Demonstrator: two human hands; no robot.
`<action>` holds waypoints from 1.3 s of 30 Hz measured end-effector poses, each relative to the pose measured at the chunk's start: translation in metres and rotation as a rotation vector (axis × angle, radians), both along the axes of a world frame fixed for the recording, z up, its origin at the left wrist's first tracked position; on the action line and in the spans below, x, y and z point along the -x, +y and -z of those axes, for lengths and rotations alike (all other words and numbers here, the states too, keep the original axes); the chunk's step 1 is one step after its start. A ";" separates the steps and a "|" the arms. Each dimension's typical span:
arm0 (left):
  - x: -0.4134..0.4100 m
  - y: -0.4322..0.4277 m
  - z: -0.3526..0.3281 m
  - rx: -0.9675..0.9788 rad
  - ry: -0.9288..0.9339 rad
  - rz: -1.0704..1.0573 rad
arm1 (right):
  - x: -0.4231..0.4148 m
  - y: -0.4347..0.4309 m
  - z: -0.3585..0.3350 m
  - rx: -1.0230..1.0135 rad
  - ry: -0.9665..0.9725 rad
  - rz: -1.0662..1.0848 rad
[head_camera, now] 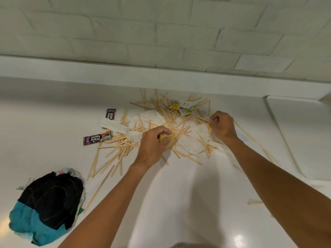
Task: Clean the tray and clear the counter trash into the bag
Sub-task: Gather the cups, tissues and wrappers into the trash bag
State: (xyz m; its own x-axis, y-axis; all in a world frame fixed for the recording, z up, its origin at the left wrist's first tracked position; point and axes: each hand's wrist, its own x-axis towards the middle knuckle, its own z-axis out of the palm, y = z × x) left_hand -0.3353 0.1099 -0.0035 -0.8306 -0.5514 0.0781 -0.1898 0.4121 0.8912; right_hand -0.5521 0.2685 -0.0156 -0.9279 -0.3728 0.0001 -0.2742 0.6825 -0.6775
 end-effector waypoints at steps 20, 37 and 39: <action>-0.029 0.089 -0.015 -0.188 0.071 0.103 | -0.141 0.107 -0.070 0.647 -0.316 0.062; -0.062 0.367 0.000 -0.247 -0.058 0.395 | -0.256 0.459 -0.014 0.599 -0.261 0.488; -0.066 0.405 0.007 -0.244 -0.092 0.459 | -0.269 0.509 0.000 0.546 -0.234 0.581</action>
State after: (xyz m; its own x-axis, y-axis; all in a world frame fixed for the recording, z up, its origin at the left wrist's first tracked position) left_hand -0.2689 0.5146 -0.0102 -0.9883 -0.1219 -0.0920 -0.1207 0.2535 0.9598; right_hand -0.2834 0.7771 -0.0157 -0.9711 0.1623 -0.1752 0.2100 0.2303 -0.9502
